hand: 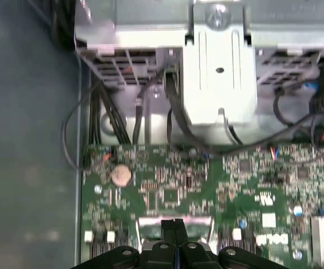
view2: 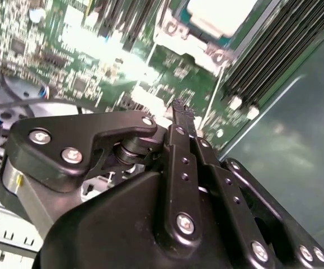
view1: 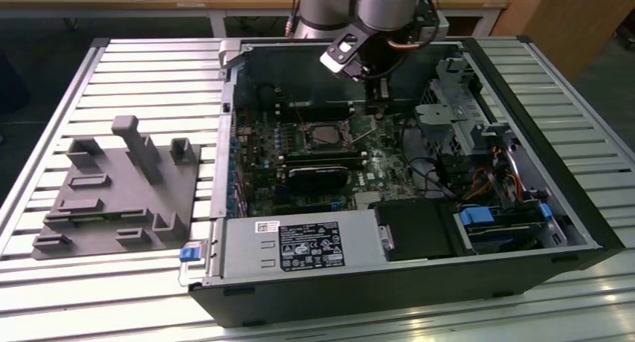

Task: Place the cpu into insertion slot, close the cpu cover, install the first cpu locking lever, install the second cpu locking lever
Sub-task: 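Close the cpu cover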

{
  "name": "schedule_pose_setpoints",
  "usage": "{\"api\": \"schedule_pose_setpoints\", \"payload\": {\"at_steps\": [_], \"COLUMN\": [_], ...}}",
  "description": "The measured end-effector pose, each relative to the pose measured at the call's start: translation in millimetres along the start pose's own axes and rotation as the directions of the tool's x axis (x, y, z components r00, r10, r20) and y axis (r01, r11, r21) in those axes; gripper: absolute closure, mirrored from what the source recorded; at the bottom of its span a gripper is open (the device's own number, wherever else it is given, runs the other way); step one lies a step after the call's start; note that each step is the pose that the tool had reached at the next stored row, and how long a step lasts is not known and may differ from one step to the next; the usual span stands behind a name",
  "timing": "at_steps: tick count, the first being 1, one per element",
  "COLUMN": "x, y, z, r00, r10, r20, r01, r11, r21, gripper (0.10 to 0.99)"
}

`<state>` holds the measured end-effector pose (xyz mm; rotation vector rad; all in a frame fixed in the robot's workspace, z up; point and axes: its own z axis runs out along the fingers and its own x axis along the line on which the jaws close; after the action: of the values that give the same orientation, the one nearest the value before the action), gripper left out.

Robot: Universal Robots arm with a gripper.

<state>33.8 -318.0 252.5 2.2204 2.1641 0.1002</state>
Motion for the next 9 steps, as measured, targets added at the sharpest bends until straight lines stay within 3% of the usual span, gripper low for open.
{"api": "schedule_pose_setpoints", "payload": {"at_steps": [6,9], "x": [0.7,0.8], "y": [19.8,23.5], "z": [1.5,1.9], "r00": [1.0000,1.0000], "r10": [0.000,0.000], "r20": [0.0000,-0.0001], "r01": [0.000,0.000], "r11": [1.0000,1.0000], "r21": [0.002,0.003], "gripper": [0.980,0.980]}}
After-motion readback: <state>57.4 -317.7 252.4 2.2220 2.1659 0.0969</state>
